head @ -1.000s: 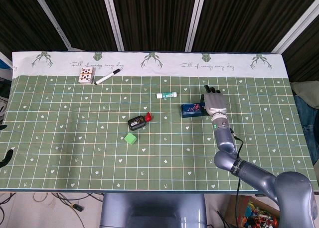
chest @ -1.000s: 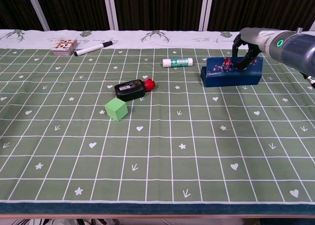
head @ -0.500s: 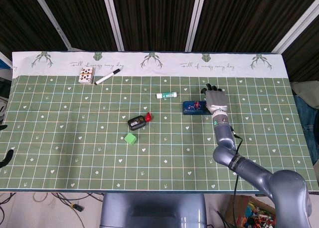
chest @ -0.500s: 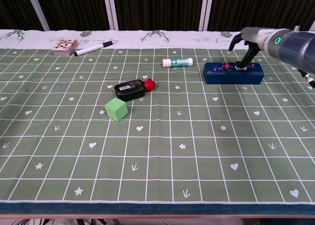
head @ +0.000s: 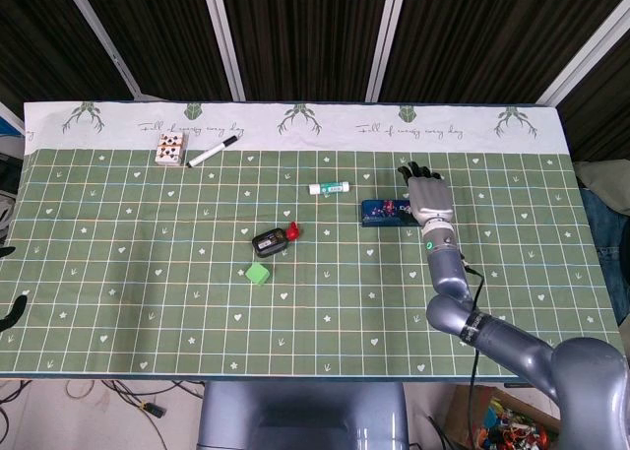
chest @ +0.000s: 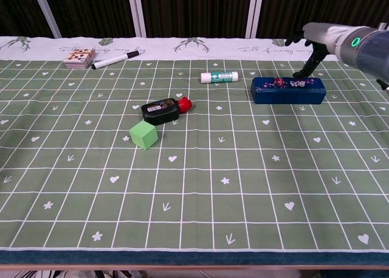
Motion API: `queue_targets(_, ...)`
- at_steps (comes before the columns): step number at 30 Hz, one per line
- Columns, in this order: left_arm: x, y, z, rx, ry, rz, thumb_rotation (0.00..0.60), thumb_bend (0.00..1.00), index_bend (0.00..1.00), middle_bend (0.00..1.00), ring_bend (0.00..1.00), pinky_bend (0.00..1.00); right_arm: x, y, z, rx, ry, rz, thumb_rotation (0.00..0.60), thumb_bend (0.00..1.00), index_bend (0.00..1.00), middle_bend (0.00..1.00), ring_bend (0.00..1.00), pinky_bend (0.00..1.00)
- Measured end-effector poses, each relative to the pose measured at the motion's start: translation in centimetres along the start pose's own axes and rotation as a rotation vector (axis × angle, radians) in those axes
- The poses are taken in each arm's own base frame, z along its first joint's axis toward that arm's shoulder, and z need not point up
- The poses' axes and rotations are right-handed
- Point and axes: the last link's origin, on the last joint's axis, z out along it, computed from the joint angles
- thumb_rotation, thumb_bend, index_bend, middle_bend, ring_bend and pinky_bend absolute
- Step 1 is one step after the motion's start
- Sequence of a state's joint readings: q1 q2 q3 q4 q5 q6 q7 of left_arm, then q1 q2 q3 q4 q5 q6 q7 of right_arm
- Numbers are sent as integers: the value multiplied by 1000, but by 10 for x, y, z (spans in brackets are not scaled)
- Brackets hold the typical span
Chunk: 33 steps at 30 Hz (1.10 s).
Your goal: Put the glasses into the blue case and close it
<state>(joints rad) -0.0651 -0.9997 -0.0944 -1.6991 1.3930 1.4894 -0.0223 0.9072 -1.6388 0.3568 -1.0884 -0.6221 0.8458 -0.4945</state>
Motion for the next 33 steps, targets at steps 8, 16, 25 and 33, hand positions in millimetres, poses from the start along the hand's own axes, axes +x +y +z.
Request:
queue_targets(8, 0, 3, 0, -10, 3, -2, 600, 321, 204, 0, 0, 0, 24, 35, -51, 23, 52, 72, 600, 226, 85, 78, 106, 171)
queue_targets(16, 0, 12, -3, -42, 9, 7, 600, 320, 200, 0, 0, 0, 32, 104, -133, 19, 106, 109, 600, 156, 73, 61, 92, 171)
queue_targets(25, -3, 16, -7, -54, -2, 15, 600, 321, 193, 0, 0, 0, 16, 145, -219, 10, 227, 181, 600, 156, 74, 61, 92, 171)
queue_targets(33, -1, 18, -8, -62, 2, 11, 600, 321, 193, 0, 0, 0, 2, 158, -273, 5, 261, 163, 600, 156, 73, 61, 92, 172)
